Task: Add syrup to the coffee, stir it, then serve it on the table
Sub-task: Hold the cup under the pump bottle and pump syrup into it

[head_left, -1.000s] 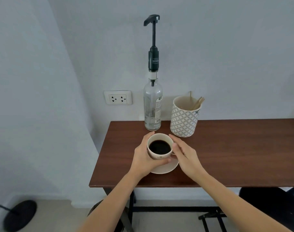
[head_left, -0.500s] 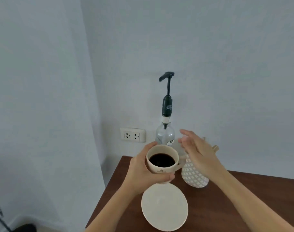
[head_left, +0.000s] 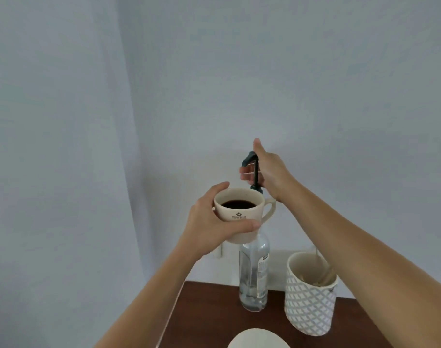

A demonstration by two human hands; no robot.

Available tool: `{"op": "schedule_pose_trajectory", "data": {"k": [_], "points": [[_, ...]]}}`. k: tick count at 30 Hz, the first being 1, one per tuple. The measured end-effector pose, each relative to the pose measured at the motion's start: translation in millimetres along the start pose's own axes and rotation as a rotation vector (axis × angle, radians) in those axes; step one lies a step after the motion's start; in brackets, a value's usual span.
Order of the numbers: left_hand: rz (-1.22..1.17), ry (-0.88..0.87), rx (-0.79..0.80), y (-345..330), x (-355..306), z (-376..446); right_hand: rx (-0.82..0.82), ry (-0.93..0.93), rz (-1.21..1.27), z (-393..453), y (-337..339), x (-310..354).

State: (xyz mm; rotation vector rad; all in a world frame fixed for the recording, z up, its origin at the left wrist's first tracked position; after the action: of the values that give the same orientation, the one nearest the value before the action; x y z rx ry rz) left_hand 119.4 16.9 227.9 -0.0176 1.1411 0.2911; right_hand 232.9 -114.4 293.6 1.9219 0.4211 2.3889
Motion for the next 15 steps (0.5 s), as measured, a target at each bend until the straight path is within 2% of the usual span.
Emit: {"op": "schedule_pose_trajectory", "data": {"k": [6, 15], "points": [[-0.040, 0.015, 0.024, 3.1, -6.6, 13.0, 0.086, -0.006, 0.299, 6.8, -12.5, -6.4], [-0.086, 0.035, 0.047, 3.4, -11.9, 25.5, 0.008, 0.106, 0.244, 7.7, -12.5, -4.0]]}}
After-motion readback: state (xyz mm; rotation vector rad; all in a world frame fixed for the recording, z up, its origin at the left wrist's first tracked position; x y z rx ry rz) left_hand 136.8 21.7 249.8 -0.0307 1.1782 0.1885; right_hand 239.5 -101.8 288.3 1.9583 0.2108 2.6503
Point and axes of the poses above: each hand's wrist, its own z-axis towards the middle knuckle, its own y-axis out of the back of the hand, x = y × z, the point moved 5 cm from there along z, towards the middle knuckle, and after that the axes turned 10 degrees about -z, right-handed, at the moved point
